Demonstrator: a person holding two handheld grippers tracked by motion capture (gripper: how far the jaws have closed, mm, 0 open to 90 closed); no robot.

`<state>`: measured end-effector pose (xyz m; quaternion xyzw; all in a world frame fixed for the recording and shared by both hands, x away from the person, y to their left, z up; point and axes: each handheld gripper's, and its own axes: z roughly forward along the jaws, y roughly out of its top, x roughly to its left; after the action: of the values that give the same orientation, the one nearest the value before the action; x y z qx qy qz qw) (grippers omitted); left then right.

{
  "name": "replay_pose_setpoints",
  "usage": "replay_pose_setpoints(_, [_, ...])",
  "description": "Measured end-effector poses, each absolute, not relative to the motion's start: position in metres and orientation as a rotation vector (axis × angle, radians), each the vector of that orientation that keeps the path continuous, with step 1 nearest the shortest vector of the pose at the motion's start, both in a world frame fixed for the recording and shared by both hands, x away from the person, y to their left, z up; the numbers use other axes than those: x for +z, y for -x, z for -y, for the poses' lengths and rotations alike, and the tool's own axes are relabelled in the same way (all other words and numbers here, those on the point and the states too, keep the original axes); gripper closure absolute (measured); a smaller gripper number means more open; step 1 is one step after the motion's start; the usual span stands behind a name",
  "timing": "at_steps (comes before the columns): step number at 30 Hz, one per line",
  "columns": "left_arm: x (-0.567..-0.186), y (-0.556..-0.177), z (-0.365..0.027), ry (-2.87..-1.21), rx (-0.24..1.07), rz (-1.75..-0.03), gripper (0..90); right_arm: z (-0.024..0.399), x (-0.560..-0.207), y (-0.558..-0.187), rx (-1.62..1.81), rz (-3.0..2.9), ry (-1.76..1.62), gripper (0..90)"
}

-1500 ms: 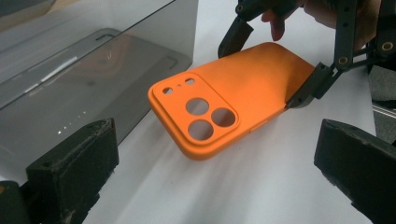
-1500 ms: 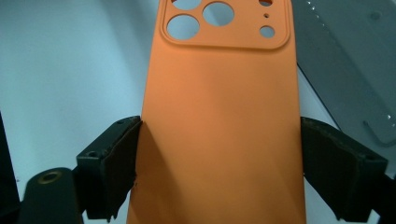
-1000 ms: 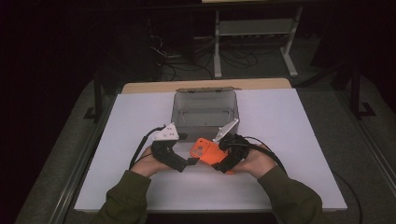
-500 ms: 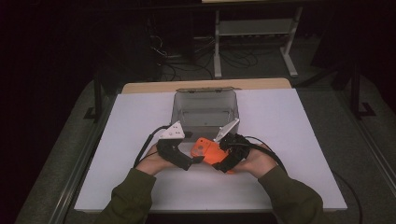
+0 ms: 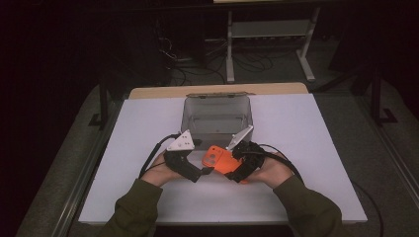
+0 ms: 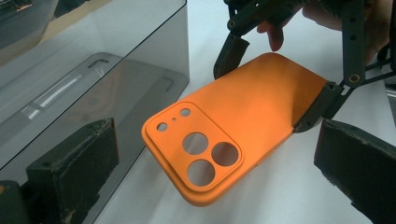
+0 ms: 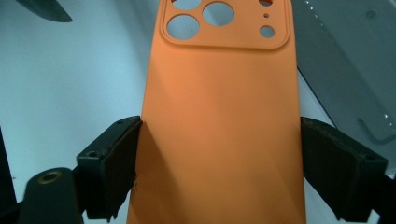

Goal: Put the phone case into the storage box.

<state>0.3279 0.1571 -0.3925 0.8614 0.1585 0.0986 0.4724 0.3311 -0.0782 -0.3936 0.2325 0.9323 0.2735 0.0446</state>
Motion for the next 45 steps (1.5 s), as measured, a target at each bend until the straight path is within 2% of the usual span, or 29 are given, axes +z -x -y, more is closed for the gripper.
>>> replay_pose_setpoints(45, [-0.399,-0.314,-0.156,-2.194,0.454,-0.206,0.0,0.078,-0.393,-0.329,0.824,-2.846,-0.693,15.5])
